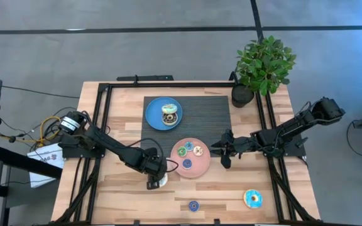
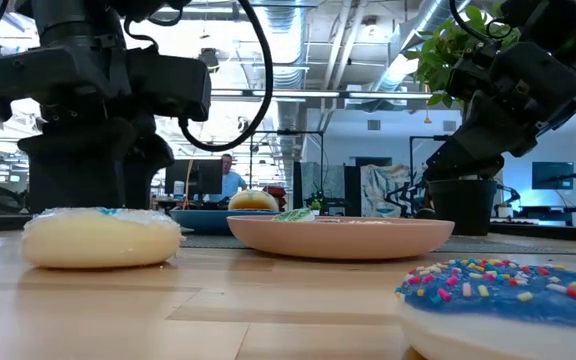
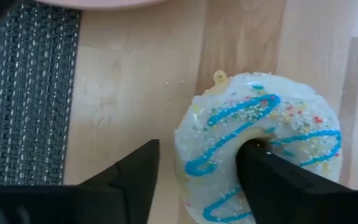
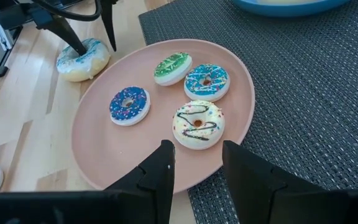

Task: Pick & Place donuts
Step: Put the large white donut on the blue plate

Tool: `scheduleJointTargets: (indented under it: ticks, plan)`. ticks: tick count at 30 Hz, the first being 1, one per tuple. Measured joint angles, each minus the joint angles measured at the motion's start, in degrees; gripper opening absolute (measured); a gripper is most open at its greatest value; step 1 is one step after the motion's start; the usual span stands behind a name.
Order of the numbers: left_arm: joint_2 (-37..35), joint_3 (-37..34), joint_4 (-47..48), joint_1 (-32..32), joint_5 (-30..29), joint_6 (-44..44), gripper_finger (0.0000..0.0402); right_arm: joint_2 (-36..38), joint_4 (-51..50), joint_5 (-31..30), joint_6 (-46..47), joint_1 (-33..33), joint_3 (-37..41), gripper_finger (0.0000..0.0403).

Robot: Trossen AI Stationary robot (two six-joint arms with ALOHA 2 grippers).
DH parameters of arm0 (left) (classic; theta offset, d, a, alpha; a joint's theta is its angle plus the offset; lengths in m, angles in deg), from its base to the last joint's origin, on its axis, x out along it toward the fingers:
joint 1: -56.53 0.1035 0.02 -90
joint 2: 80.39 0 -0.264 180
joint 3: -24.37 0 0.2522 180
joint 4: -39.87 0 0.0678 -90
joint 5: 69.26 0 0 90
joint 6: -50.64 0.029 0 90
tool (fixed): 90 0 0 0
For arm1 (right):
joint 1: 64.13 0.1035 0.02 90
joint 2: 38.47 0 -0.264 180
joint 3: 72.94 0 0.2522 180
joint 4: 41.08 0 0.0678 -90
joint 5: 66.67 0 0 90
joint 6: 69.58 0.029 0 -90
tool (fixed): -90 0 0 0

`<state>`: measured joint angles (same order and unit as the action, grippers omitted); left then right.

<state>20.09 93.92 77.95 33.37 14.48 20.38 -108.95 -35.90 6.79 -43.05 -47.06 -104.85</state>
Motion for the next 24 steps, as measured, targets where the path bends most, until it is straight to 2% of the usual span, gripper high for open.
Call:
scheduleJointTargets:
  ticks: [4, 10, 15, 24]
  plan:
    - [0.0, 0.0, 0.01, 0.04, 0.83, -0.31, 0.0166, 0.0, 0.0, 0.0, 0.0, 0.01, 0.0, 0.0124]
    - [0.02, 2.27, 1.81, 1.09, 0.98, 0.29, 0.014, 0.0, 0.0, 0.0, -0.02, 0.01, 0.0, 0.0124]
    - [-0.02, 6.75, 3.43, 3.25, 0.93, 6.3, 0.0129, 0.0, 0.0, 0.0, -0.02, 0.01, 0.0, 0.0124]
    - [-0.07, 16.2, 14.91, 10.76, -2.16, 19.79, 0.0128, 0.0, -0.02, 0.0, -0.04, -0.01, 0.0, 0.0124]
